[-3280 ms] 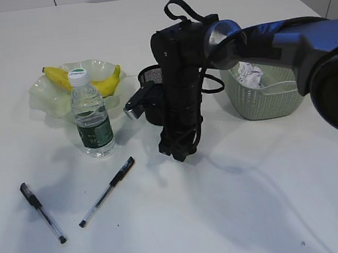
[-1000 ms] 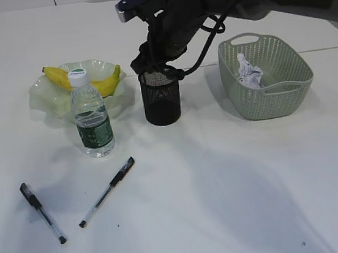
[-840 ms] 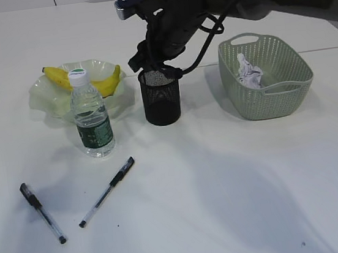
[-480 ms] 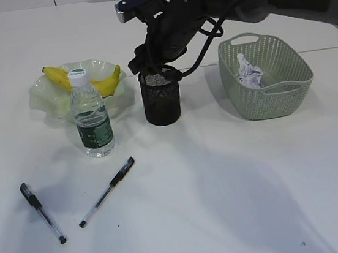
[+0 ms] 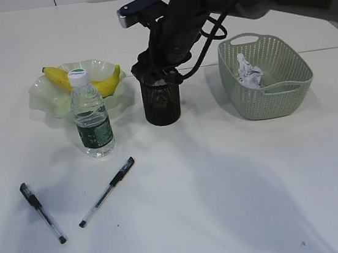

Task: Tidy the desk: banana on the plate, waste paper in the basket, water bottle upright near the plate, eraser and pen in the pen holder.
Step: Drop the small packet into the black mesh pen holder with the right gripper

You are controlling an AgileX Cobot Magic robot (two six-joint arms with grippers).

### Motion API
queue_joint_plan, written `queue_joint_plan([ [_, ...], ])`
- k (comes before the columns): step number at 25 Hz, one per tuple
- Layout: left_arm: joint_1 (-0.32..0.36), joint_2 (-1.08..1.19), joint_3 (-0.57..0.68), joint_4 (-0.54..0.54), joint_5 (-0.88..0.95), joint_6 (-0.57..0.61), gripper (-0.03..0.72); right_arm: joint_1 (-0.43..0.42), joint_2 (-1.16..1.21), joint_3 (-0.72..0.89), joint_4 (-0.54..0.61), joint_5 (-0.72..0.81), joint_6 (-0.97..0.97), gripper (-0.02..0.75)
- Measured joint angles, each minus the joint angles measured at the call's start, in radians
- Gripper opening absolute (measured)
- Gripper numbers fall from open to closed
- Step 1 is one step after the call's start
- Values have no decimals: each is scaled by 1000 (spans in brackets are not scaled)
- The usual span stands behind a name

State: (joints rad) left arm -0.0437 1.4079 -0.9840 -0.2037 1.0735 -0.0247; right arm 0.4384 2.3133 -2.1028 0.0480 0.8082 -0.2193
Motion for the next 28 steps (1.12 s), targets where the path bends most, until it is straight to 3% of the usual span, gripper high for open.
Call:
queue_joint_plan([
  [9, 0, 0, 0, 0, -2, 0, 451, 0, -80, -27, 16, 398, 4, 407],
  [20, 0, 0, 0, 0, -4, 0, 451, -13, -213, 9, 91, 428, 10, 409],
  [28, 0, 0, 0, 0, -2, 0, 450, -174, -364, 294, 95, 428, 12, 410],
])
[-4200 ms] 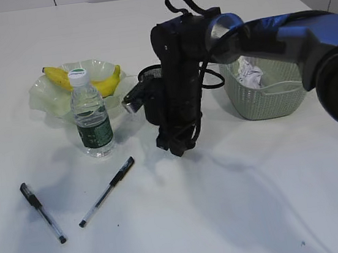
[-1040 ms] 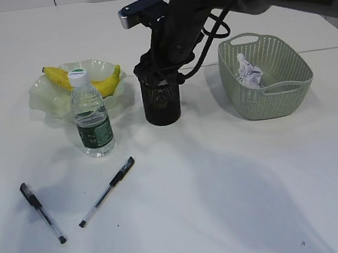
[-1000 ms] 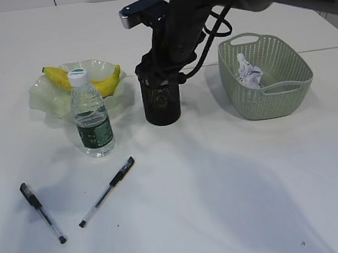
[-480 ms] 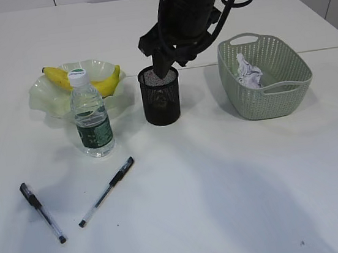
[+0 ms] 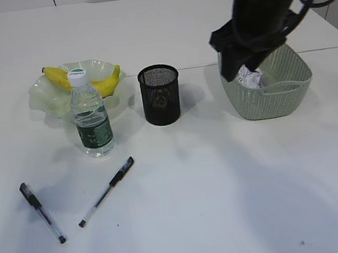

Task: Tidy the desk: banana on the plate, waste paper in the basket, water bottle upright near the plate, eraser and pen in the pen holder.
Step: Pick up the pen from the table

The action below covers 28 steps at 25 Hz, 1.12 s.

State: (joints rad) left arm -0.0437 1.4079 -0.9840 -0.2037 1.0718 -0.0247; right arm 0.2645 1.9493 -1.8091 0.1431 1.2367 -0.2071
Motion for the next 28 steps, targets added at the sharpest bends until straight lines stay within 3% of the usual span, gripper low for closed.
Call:
queue_joint_plan([
  [12, 0, 0, 0, -9, -30, 0, 447, -274, -361, 384, -8, 0, 0, 410],
  [18, 0, 0, 0, -17, -34, 0, 443, -291, -483, 519, -42, 0, 36, 410],
  [23, 0, 0, 0, -45, -75, -4, 442, -291, -487, 534, -58, 0, 76, 410],
  [28, -23, 0, 4, -68, -215, -95, 433, -291, -489, 534, -60, 0, 83, 410],
])
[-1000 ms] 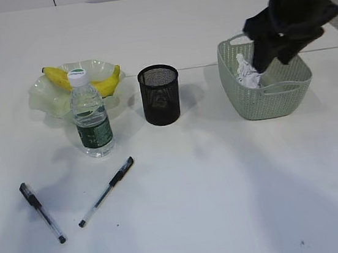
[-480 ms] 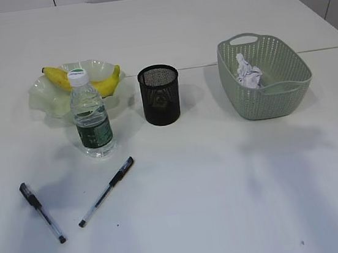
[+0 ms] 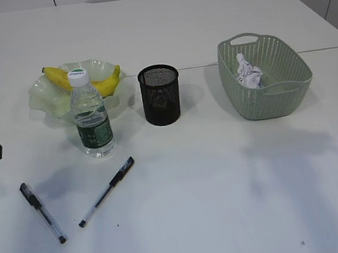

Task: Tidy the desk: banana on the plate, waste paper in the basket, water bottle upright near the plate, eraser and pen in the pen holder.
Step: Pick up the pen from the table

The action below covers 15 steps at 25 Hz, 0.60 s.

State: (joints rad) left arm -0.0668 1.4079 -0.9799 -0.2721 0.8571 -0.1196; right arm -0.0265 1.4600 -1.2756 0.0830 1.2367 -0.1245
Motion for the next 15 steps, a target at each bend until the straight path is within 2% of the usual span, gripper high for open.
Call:
queue_joint_plan([
  [7, -91, 21, 12, 67, -166, -215, 403, 0, 0, 0, 0, 0, 0, 410],
  [11, -99, 46, 13, 96, -187, -277, 402, 0, 0, 0, -2, 0, 0, 410],
  [15, -99, 48, 13, 163, -214, -414, 402, 0, 0, 0, -7, 0, 0, 410],
])
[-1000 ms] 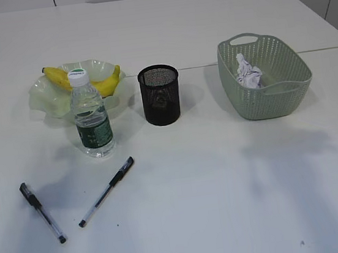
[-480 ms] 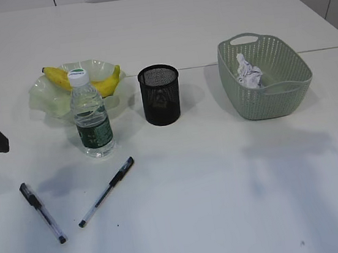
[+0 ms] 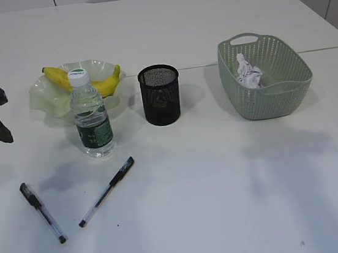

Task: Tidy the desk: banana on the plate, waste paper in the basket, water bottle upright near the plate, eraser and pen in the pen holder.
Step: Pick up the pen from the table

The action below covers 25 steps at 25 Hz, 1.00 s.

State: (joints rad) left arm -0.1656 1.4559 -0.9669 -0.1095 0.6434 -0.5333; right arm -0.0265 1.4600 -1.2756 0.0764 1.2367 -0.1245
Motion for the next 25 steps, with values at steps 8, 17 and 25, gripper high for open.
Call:
queue_joint_plan([
  [8, -41, 0, 15, 50, 9, -183, 397, 0, 0, 0, -2, -9, 0, 410],
  [17, -136, 0, 178, 51, -22, -391, 394, 0, 0, 0, -4, -15, 0, 410],
  [25, -207, 83, 185, 53, -120, -513, 392, 0, 0, 0, -4, -15, 0, 410],
])
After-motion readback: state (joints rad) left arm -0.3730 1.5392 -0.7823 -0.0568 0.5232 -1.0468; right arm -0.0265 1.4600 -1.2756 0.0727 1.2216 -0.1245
